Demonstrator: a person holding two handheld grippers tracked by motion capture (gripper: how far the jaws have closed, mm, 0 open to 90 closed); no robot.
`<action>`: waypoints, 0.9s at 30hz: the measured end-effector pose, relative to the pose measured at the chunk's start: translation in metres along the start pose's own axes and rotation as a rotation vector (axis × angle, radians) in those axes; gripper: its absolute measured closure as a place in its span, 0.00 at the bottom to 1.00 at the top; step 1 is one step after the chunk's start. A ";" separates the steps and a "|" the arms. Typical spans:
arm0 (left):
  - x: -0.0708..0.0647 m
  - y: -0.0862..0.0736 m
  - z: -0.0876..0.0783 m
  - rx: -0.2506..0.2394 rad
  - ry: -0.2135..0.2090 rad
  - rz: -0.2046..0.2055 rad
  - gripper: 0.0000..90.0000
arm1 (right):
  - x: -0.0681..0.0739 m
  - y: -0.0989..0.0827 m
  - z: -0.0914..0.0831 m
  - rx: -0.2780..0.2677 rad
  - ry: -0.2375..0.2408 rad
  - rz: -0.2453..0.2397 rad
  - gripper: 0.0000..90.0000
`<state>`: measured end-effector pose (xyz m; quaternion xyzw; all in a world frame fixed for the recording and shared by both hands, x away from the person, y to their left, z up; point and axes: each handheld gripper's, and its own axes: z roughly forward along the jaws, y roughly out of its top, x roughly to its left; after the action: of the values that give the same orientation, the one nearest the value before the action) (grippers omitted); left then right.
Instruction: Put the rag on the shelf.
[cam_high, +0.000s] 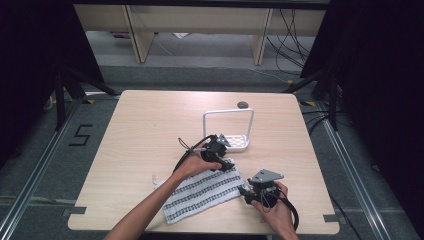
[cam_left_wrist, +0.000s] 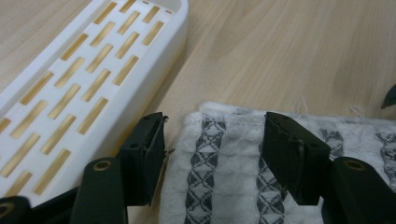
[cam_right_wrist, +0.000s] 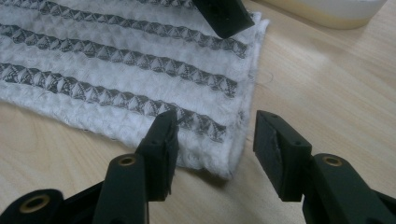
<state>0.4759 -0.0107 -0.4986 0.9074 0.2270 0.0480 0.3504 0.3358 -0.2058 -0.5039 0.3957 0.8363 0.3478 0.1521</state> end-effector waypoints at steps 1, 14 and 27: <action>0.001 0.001 0.001 -0.009 0.004 -0.004 0.44 | -0.002 0.000 0.001 -0.003 -0.003 -0.013 0.58; -0.004 0.001 0.007 -0.004 -0.028 0.056 0.74 | -0.004 -0.002 0.005 0.012 0.005 0.012 0.70; -0.004 -0.001 -0.006 -0.045 -0.037 0.037 0.94 | -0.013 0.003 0.001 -0.030 0.020 0.001 0.95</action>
<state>0.4705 -0.0082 -0.4945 0.9040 0.2026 0.0426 0.3741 0.3463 -0.2144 -0.5030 0.3902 0.8323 0.3641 0.1497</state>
